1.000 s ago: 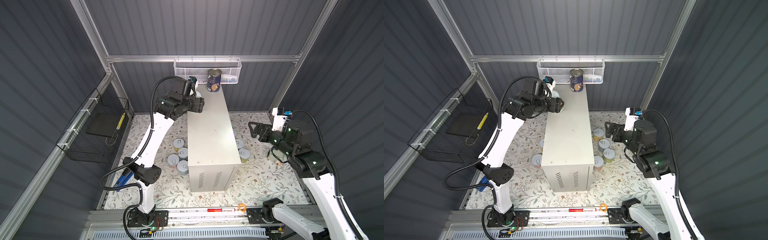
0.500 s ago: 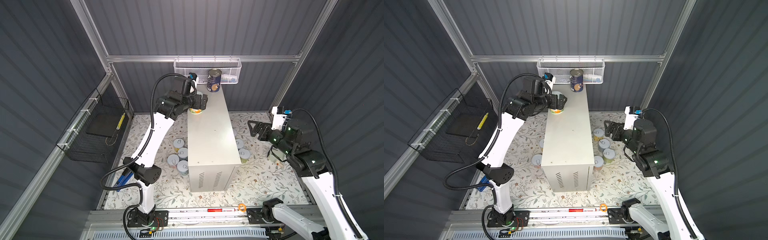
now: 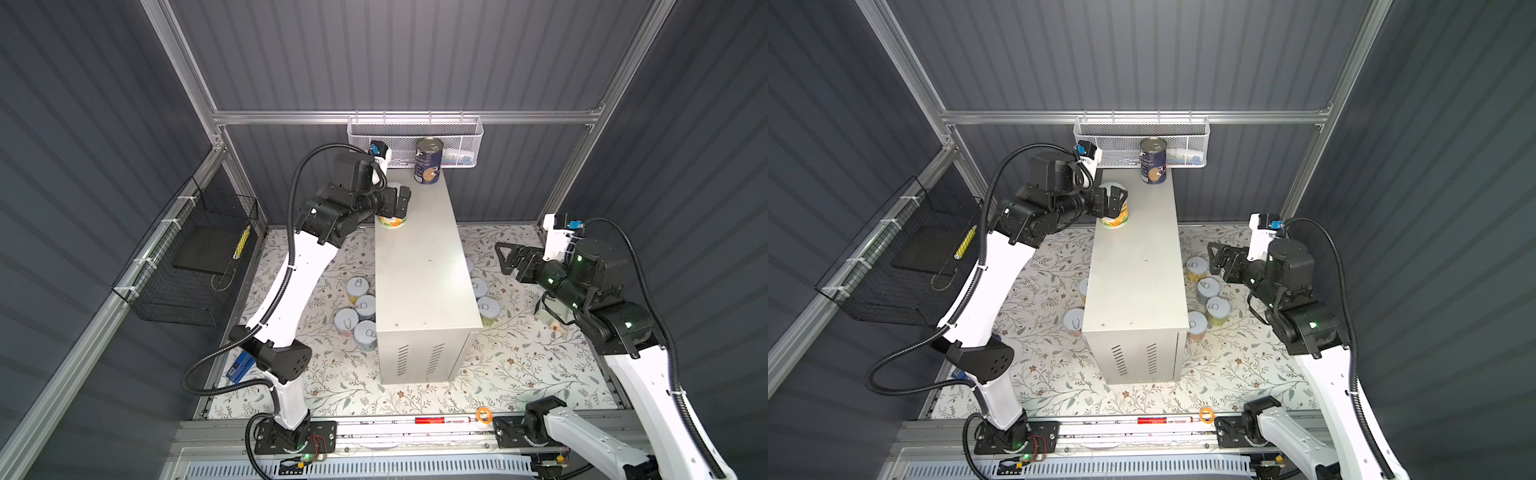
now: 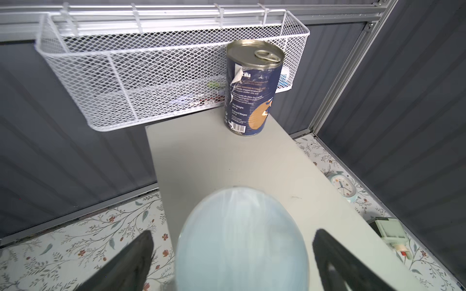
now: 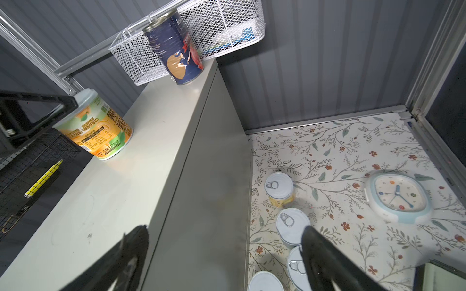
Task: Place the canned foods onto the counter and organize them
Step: 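Set the orange tub down on the cabinet top with the left gripper, then regrasp the orange tub and push it beside the blue can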
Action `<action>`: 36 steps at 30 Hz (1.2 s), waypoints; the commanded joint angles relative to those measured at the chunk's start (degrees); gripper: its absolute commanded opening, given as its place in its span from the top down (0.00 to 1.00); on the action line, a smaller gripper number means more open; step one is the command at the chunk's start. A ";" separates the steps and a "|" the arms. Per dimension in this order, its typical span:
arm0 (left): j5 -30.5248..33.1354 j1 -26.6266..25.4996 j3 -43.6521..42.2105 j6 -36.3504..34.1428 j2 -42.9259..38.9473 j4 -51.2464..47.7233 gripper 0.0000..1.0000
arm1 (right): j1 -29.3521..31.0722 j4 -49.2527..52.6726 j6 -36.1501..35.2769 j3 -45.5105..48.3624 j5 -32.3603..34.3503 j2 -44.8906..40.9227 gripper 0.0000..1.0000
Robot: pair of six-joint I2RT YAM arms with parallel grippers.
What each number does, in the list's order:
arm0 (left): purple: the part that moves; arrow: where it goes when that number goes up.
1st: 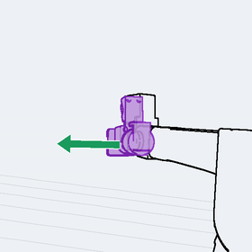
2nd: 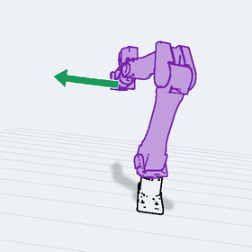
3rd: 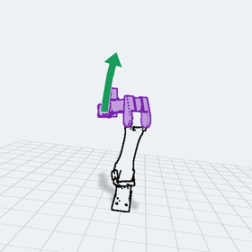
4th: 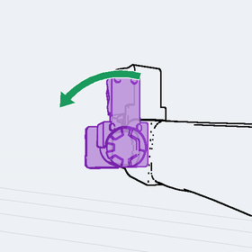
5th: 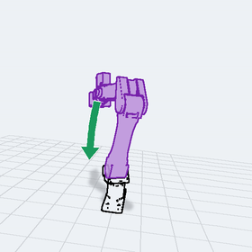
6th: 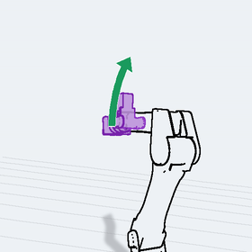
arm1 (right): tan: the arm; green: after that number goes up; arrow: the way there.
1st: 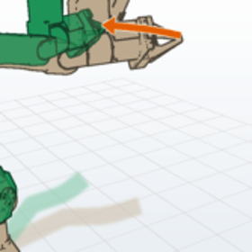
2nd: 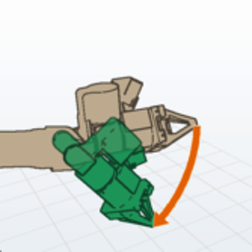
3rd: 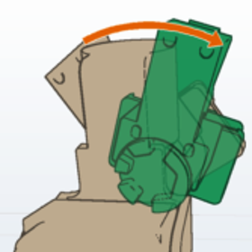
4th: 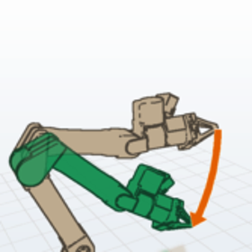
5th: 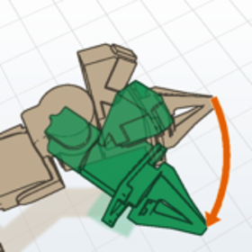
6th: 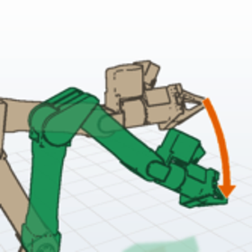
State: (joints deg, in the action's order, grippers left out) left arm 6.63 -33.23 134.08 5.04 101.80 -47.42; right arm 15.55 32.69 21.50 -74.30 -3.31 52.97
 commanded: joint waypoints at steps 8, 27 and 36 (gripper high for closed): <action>3.42 -0.13 -22.01 2.91 -17.87 6.27 0.07 | -0.17 4.68 -1.15 -3.12 0.24 -0.77 0.05; -4.87 -0.08 -40.50 6.29 -23.52 18.47 0.49 | -0.21 1.12 4.00 0.14 -3.72 0.82 0.05; -6.02 -0.16 -37.73 7.40 -18.72 21.16 0.56 | -0.17 0.52 2.35 -0.48 -2.69 1.52 0.05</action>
State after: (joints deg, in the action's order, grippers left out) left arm 2.28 -33.23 94.19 11.44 81.71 -28.10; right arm 15.51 34.04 25.04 -74.52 -6.17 54.35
